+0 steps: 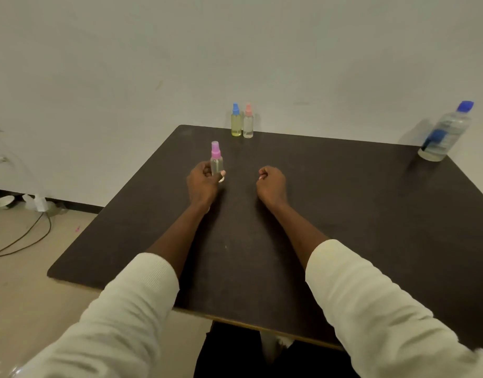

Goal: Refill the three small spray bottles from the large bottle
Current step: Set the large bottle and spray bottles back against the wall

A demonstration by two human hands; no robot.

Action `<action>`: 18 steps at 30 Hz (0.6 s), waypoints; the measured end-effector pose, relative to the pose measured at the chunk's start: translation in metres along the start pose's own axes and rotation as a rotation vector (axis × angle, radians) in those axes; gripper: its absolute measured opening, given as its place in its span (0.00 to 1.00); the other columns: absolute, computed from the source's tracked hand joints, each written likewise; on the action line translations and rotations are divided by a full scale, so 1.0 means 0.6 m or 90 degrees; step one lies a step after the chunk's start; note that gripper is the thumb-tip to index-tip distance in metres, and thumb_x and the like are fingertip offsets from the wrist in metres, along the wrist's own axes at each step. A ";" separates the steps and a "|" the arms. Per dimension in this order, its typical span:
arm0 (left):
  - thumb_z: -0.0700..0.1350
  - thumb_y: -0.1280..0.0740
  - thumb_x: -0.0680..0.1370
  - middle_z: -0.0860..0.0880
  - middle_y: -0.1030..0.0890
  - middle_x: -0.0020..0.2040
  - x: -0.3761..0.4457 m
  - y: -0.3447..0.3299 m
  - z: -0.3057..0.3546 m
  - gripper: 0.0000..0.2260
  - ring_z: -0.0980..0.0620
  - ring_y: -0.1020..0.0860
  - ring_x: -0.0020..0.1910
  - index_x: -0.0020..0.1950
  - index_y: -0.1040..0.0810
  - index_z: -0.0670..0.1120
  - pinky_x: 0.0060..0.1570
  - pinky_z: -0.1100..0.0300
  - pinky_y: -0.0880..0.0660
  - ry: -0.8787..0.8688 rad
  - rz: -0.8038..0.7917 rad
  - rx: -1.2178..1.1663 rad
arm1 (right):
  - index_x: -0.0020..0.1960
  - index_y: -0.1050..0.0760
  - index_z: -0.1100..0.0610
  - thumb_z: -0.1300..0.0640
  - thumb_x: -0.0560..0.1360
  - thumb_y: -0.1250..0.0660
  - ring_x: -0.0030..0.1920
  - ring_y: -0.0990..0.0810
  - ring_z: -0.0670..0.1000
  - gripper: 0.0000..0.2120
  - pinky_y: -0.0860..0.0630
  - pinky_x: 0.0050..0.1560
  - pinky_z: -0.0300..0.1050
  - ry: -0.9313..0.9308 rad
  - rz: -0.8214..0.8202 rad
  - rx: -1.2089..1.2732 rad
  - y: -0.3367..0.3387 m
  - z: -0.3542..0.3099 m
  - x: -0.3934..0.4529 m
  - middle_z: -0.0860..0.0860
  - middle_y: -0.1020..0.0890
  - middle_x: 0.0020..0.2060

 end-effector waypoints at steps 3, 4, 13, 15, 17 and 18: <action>0.43 0.24 0.75 0.50 0.16 0.54 0.102 -0.030 -0.008 0.17 0.52 0.18 0.51 0.64 0.19 0.43 0.50 0.62 0.24 -0.006 0.022 0.021 | 0.57 0.24 0.64 0.65 0.76 0.39 0.59 0.28 0.57 0.11 0.28 0.61 0.49 0.047 -0.019 -0.113 -0.033 -0.006 0.071 0.59 0.26 0.58; 0.43 0.24 0.75 0.49 0.16 0.54 0.137 -0.045 -0.011 0.17 0.52 0.18 0.51 0.64 0.19 0.44 0.51 0.62 0.25 -0.014 0.026 0.022 | 0.58 0.25 0.64 0.64 0.77 0.39 0.60 0.30 0.57 0.12 0.29 0.63 0.50 0.058 -0.020 -0.153 -0.045 -0.006 0.098 0.59 0.28 0.60; 0.44 0.25 0.75 0.47 0.15 0.51 0.347 -0.149 -0.021 0.11 0.51 0.18 0.50 0.54 0.19 0.42 0.49 0.59 0.24 -0.054 0.008 0.093 | 0.62 0.30 0.63 0.62 0.77 0.40 0.61 0.31 0.58 0.15 0.31 0.63 0.50 0.056 0.039 -0.218 -0.083 0.005 0.246 0.60 0.30 0.63; 0.44 0.25 0.76 0.45 0.16 0.52 0.370 -0.161 -0.017 0.11 0.50 0.19 0.50 0.55 0.19 0.41 0.48 0.61 0.27 -0.061 0.011 0.113 | 0.61 0.29 0.63 0.63 0.76 0.40 0.61 0.31 0.58 0.14 0.31 0.63 0.50 0.054 0.048 -0.204 -0.086 0.008 0.258 0.60 0.29 0.62; 0.45 0.26 0.76 0.44 0.15 0.55 0.382 -0.168 -0.015 0.12 0.48 0.19 0.53 0.56 0.18 0.40 0.50 0.59 0.27 -0.064 0.011 0.137 | 0.60 0.29 0.63 0.63 0.76 0.40 0.60 0.30 0.58 0.13 0.30 0.62 0.50 0.050 0.050 -0.201 -0.086 0.007 0.261 0.60 0.29 0.62; 0.44 0.26 0.76 0.44 0.15 0.55 0.389 -0.173 -0.018 0.12 0.47 0.19 0.54 0.57 0.18 0.40 0.51 0.58 0.25 -0.063 0.004 0.143 | 0.60 0.29 0.63 0.63 0.76 0.40 0.60 0.30 0.58 0.13 0.30 0.62 0.50 0.050 0.050 -0.200 -0.087 0.008 0.262 0.60 0.29 0.61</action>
Point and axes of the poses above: each hand's wrist, its own x-axis towards the middle knuckle, its own y-axis out of the back of the hand, z = x × y, the point moved 5 cm from there along x, towards the middle knuckle
